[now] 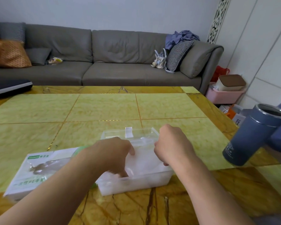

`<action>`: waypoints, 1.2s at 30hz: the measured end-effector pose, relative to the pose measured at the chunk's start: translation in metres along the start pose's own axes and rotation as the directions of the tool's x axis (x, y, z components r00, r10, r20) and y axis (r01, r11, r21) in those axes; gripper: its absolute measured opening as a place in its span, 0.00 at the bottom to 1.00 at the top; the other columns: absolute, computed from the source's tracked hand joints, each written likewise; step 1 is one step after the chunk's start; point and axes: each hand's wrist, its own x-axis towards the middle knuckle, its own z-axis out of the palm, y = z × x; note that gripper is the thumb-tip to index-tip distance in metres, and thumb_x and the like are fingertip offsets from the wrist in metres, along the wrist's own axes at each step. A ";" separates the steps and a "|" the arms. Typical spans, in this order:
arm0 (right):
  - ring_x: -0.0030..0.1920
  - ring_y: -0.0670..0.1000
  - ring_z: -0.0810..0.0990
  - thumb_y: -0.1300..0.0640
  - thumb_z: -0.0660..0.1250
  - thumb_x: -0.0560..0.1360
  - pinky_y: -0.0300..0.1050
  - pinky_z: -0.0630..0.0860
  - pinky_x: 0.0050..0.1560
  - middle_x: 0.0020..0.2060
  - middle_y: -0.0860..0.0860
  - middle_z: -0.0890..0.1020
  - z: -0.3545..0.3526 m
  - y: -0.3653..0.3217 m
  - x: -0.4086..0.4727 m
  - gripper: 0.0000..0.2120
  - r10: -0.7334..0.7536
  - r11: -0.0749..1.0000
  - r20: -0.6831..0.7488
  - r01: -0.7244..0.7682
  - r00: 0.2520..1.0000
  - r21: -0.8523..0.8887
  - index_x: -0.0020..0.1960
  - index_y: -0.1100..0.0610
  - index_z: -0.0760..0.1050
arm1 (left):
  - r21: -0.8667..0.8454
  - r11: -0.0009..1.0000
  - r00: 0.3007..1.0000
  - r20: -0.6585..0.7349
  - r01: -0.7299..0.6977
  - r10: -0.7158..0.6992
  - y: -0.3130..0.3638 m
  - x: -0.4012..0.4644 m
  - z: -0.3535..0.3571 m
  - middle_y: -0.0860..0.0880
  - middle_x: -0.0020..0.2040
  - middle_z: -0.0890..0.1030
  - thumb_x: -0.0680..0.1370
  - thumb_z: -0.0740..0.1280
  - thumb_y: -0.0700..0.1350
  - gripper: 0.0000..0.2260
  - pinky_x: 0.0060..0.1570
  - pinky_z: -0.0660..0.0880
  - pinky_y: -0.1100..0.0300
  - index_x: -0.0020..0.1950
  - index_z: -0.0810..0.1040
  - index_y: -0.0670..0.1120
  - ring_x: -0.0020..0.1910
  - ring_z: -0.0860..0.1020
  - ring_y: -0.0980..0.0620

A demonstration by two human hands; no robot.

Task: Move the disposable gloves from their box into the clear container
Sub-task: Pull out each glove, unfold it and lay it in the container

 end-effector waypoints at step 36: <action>0.43 0.54 0.82 0.59 0.70 0.73 0.49 0.82 0.52 0.48 0.53 0.83 0.040 -0.031 0.007 0.12 -0.133 0.937 0.508 0.275 0.851 -0.217 0.56 0.52 0.81 | -0.096 0.992 0.995 0.063 0.084 -0.078 0.007 -0.010 0.015 0.51 0.45 0.81 0.78 0.68 0.41 0.18 0.33 0.72 0.61 0.68 0.76 0.49 0.37 0.77 0.53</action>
